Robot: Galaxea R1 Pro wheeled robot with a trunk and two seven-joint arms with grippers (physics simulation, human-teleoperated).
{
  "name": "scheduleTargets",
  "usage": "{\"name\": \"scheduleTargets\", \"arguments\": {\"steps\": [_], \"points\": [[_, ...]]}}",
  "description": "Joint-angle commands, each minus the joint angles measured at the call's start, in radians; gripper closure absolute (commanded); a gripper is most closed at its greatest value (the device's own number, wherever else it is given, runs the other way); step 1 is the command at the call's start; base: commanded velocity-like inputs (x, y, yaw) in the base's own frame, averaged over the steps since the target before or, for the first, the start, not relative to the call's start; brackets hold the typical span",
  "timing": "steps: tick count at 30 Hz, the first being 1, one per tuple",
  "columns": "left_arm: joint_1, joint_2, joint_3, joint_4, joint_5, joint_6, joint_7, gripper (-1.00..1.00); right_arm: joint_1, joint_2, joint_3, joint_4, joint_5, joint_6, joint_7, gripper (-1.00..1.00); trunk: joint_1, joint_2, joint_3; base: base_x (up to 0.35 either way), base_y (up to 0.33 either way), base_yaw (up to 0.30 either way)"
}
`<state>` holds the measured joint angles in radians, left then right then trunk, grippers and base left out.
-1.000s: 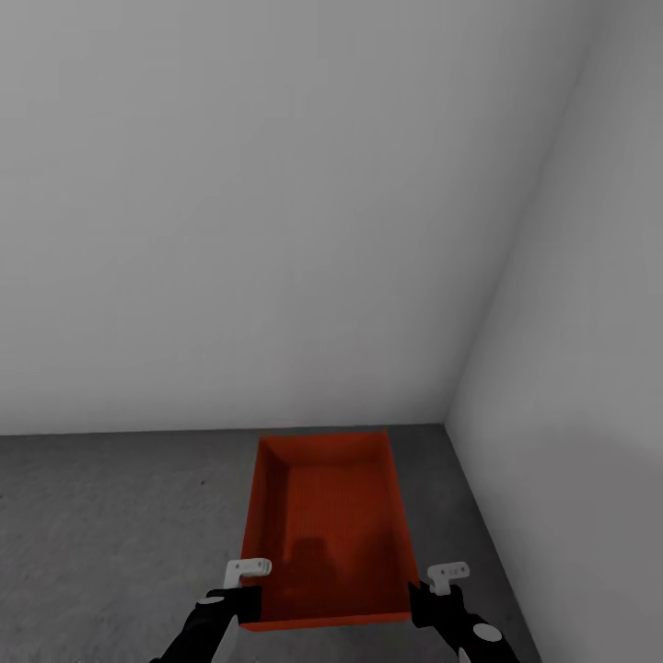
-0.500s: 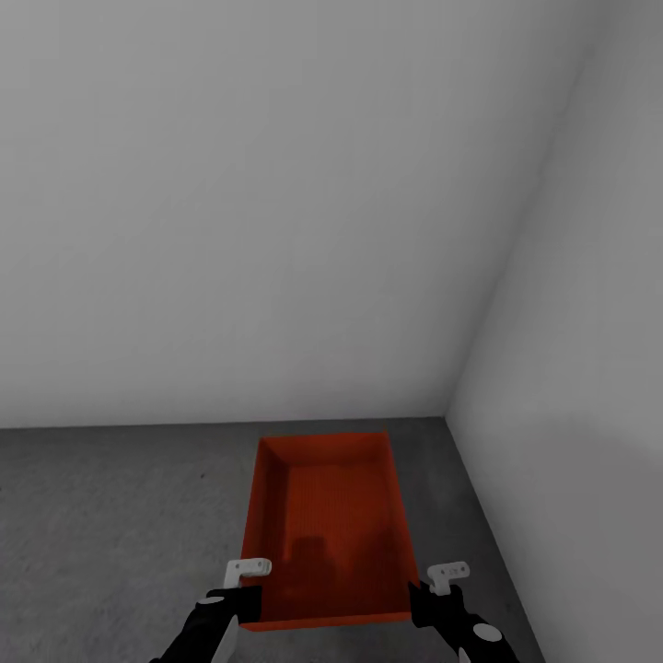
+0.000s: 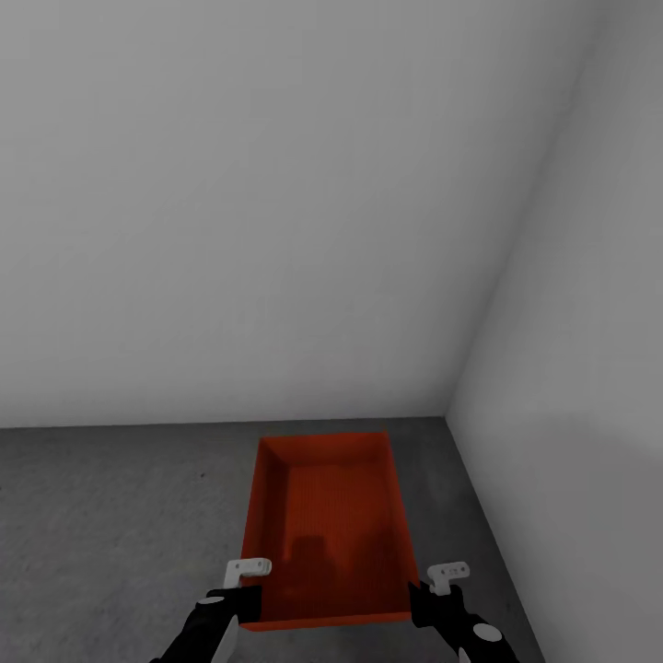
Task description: Move the two storage containers from the living room to the garage. In the garage, place one container on the floor and stack the other container on top of it (either order is fine).
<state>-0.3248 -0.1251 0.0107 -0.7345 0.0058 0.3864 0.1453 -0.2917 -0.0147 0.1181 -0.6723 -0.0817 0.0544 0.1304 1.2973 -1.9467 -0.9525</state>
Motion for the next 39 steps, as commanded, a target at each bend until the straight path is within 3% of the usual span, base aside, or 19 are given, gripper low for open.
{"name": "scheduleTargets", "arguments": {"steps": [1,6,39], "points": [[0.0,0.048,0.011,0.0,-0.02,0.009,0.021,1.0,0.0,-0.002,0.015,-0.004,0.001,-0.011,0.017,1.0,0.0,0.0,-0.001,0.0,0.0,0.0],[0.0,0.048,0.011,0.0,-0.02,0.009,0.021,1.0,0.0,-0.002,0.015,-0.004,0.002,-0.011,0.017,1.0,0.0,0.0,-0.001,0.0,0.0,0.0],[0.0,0.049,0.011,0.0,-0.02,0.009,0.022,1.0,0.0,-0.002,0.015,-0.004,0.0,-0.011,0.017,1.0,0.126,-0.231,-0.104,0.0,0.0,0.0]]}}
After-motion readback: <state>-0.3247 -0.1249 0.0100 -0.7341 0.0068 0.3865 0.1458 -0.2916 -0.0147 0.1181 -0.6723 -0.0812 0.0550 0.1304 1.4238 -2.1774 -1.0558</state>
